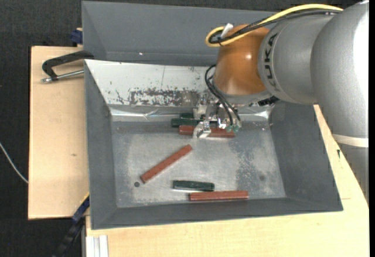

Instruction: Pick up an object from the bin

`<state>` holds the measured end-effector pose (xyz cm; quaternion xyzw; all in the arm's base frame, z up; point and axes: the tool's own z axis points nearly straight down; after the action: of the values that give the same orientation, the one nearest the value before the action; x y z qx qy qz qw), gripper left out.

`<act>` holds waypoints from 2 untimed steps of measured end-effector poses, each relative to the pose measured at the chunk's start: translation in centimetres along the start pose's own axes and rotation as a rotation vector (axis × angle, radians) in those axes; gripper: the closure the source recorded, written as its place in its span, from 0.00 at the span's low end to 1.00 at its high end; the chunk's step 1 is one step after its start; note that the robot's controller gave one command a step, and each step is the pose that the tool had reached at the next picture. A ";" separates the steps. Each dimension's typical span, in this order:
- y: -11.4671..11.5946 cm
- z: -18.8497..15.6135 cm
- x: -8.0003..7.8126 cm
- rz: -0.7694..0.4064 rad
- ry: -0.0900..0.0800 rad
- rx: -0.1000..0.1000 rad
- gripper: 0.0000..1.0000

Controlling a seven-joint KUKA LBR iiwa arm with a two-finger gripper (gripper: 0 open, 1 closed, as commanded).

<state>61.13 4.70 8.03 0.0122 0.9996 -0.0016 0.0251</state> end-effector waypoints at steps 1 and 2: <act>0.0 0.0 0.0 0.000 0.000 0.000 1.00; 0.0 0.0 0.0 0.000 0.000 0.000 1.00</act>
Offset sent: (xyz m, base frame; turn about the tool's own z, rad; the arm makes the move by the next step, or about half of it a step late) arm 0.0001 -0.0001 0.0463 0.0001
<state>61.13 4.70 8.04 0.0123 0.9996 -0.0016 0.0251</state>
